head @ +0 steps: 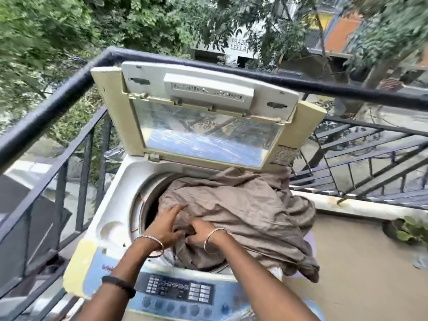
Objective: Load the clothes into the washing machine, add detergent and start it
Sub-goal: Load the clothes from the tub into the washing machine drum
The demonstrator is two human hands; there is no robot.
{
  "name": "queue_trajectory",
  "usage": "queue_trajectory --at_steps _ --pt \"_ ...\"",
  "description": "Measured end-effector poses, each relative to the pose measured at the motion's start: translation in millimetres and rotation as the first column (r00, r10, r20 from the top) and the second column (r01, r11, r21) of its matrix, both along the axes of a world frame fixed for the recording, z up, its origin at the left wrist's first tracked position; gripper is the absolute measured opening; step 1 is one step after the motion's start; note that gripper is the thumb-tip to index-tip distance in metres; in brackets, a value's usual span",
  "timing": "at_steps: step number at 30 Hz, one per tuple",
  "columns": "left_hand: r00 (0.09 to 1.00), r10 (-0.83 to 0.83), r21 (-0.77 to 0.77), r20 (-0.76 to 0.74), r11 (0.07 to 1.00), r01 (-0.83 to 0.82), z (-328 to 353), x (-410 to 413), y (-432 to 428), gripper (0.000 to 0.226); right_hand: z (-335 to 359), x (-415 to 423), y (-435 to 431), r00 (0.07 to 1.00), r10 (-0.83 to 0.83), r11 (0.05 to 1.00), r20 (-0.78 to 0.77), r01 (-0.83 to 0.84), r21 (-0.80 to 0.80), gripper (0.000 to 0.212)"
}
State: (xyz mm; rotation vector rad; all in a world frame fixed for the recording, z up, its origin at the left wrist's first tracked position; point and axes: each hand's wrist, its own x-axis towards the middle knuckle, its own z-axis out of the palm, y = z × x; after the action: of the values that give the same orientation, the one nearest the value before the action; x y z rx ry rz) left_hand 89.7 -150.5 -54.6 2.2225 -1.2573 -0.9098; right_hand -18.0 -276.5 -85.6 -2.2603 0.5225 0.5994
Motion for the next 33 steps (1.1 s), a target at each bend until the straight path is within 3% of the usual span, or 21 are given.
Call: queue_trajectory --at_steps 2,4,7,9,11,13,14,17,18,19,20,21,23,25,26,28,30,31,32,33 --pt "0.998 -0.054 0.125 -0.015 0.991 0.055 -27 -3 -13 0.109 23 -26 -2 0.994 0.078 0.995 0.077 -0.083 0.058 0.049" --pt "0.989 -0.142 0.278 0.026 0.952 0.13 -56 -6 -21 0.112 43 -65 -9 0.99 0.052 0.994 0.13 -0.063 0.086 0.043" --pt "0.983 -0.156 0.379 0.101 0.919 0.107 -82 -11 -27 0.105 75 -135 -30 0.937 -0.307 0.944 0.167 0.279 0.174 0.024" --pt "0.98 -0.132 0.383 0.147 0.921 0.067 -84 -15 -34 0.094 80 -181 -47 0.777 -0.596 0.8 0.204 0.552 0.234 0.014" --pt "0.982 -0.115 0.378 0.152 0.924 0.05 -82 -16 -41 0.09 75 -220 -61 0.531 -0.813 0.577 0.239 0.793 0.198 0.004" --pt "0.983 -0.1 0.37 0.157 0.928 0.035 -86 -15 -48 0.089 54 -249 -72 0.335 -0.897 0.361 0.289 0.932 0.041 0.021" --pt "0.984 -0.093 0.364 0.154 0.931 0.031 -89 -14 -50 0.09 40 -260 -78 0.297 -0.915 0.307 0.272 0.952 -0.004 0.04" --pt "0.984 -0.076 0.354 0.159 0.935 0.015 -94 -12 -53 0.091 -20 -270 -92 0.434 -0.889 0.424 0.146 0.901 -0.094 0.114" --pt "0.983 -0.071 0.352 0.17 0.936 0.007 -96 -13 -53 0.091 -41 -268 -97 0.464 -0.872 0.452 0.155 0.885 -0.108 0.124" --pt "0.981 -0.071 0.352 0.179 0.936 0.004 -96 -13 -53 0.091 -54 -260 -98 0.441 -0.882 0.432 0.168 0.898 -0.09 0.121" --pt "0.981 -0.071 0.353 0.182 0.936 0.002 -95 -14 -52 0.091 -62 -248 -99 0.41 -0.89 0.407 0.197 0.912 -0.058 0.104" --pt "0.981 -0.069 0.345 0.181 0.939 0.003 -95 -14 -52 0.092 -56 -234 -98 0.343 -0.906 0.347 0.249 0.937 -0.028 0.076" --pt "0.981 -0.082 0.34 0.174 0.94 0.018 -95 -12 -49 0.093 -52 -214 -105 0.118 -0.957 0.165 0.266 0.973 0.161 0.019" --pt "0.98 -0.107 0.342 0.166 0.939 0.045 -93 -10 -46 0.094 -47 -208 -112 -0.023 -0.991 0.02 0.129 0.948 0.319 0.015" --pt "0.98 -0.119 0.349 0.161 0.935 0.056 -93 -9 -44 0.094 -46 -207 -114 -0.156 -0.987 -0.118 0.048 0.884 0.453 0.011" --pt "0.979 -0.126 0.352 0.157 0.934 0.064 -92 -7 -42 0.096 -35 -203 -117 -0.338 -0.941 -0.285 0.013 0.813 0.508 0.019" --pt "0.982 -0.117 0.343 0.146 0.937 0.061 -87 -6 -42 0.096 -1 -192 -115 -0.416 -0.899 -0.288 0.138 0.798 0.529 0.021" --pt "0.987 -0.098 0.324 0.129 0.945 0.051 -86 -6 -42 0.096 17 -186 -117 -0.407 -0.877 -0.243 0.256 0.835 0.494 0.021" --pt "0.99 -0.091 0.332 0.109 0.942 0.05 -83 -6 -42 0.096 33 -181 -117 -0.36 -0.855 -0.192 0.373 0.888 0.418 0.02" --pt "0.992 -0.078 0.325 0.103 0.945 0.041 -82 -6 -42 0.095 50 -174 -116 -0.231 -0.833 -0.102 0.503 0.957 0.271 0.02"
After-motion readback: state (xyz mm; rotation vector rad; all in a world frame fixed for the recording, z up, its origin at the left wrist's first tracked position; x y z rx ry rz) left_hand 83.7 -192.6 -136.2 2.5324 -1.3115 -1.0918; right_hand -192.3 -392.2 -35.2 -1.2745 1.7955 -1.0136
